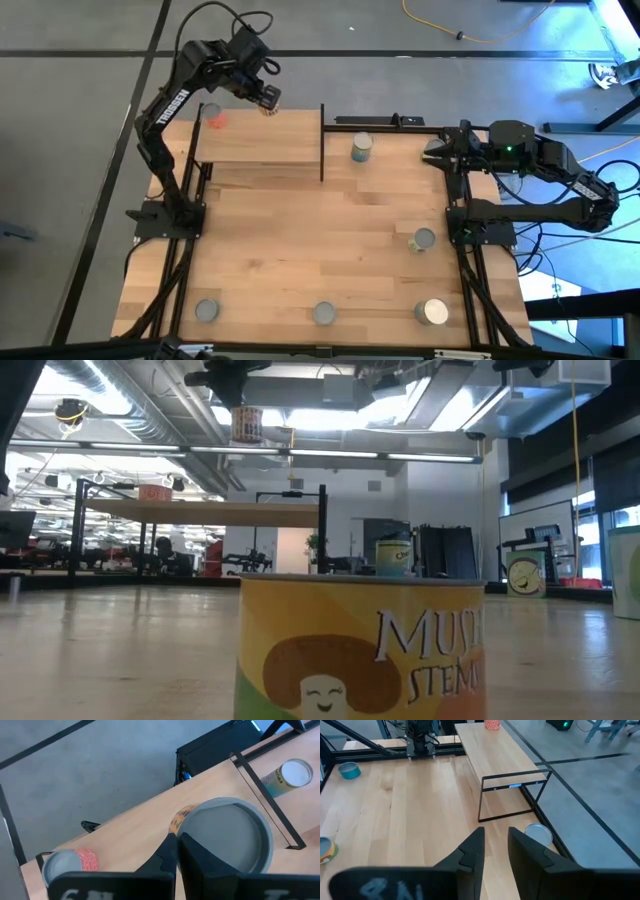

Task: Pick and place cans onto a shelf
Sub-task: Put the canned black beans on the shelf

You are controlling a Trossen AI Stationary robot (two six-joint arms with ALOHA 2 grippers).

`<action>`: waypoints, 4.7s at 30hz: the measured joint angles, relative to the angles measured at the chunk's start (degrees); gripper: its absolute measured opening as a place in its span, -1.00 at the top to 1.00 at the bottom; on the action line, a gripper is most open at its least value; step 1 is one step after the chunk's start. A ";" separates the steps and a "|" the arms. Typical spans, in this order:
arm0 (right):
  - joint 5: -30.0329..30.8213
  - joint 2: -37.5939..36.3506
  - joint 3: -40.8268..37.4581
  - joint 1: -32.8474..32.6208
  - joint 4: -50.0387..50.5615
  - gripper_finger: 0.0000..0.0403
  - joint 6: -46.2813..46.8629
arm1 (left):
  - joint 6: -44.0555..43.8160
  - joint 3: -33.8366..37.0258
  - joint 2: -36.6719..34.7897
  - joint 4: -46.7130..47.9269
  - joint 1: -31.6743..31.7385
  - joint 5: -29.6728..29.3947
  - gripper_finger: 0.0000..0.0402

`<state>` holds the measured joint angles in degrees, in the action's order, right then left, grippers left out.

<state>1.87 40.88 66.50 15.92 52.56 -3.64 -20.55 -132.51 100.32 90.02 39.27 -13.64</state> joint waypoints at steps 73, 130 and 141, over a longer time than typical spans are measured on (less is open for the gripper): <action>0.13 0.00 -0.02 0.02 -0.02 0.57 4.87 | 9.01 54.69 -19.07 -32.66 16.61 -3.75 0.89; 0.06 -0.02 -0.03 0.02 -0.04 0.57 4.97 | 0.23 68.43 -27.55 -34.38 -1.99 -4.21 1.00; 0.06 0.93 -0.04 0.02 -0.04 0.57 6.38 | 4.77 68.43 -27.57 -36.55 0.69 -8.47 1.00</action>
<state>1.93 41.82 66.46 15.94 52.51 2.74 -15.78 -64.07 72.75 53.46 39.96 -22.11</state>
